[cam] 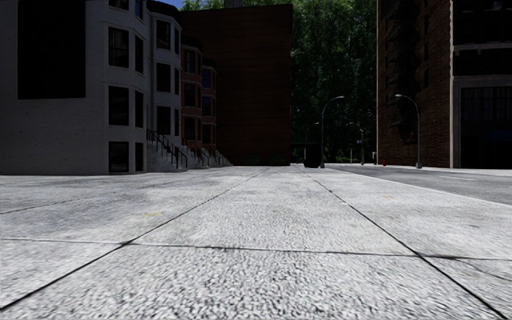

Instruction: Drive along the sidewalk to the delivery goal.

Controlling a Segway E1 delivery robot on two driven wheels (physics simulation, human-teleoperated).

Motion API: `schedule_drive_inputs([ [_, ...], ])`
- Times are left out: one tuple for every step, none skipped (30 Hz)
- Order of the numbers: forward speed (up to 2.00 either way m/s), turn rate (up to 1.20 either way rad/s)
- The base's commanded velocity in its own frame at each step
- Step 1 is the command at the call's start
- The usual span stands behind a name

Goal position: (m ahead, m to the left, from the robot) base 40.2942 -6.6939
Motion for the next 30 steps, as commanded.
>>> schedule_drive_inputs([
  [2.00, 0.00],
  [2.00, 0.00],
  [2.00, 0.00],
  [2.00, 0.00],
  [2.00, -0.21],
  [2.00, -0.42],
  [2.00, -0.42],
  [2.00, -0.88],
  [2.00, -1.01],
  [2.00, -1.07],
  [2.00, -1.08],
  [2.00, -0.35],
  [2.00, -0.35],
  [2.00, 0.00],
  [2.00, 0.00],
  [2.00, 0.00],
  [2.00, 0.00],
  [2.00, 0.00],
  [2.00, 0.00],
  [2.00, 0.00],
  [2.00, 0.00],
  [2.00, 0.00],
  [2.00, 0.00],
  [2.00, 0.00],
  [2.00, 0.00],
  [2.00, 0.00],
  [2.00, 0.00],
  [2.00, 0.00],
  [2.00, 0.00],
  [2.00, 0.00],
])
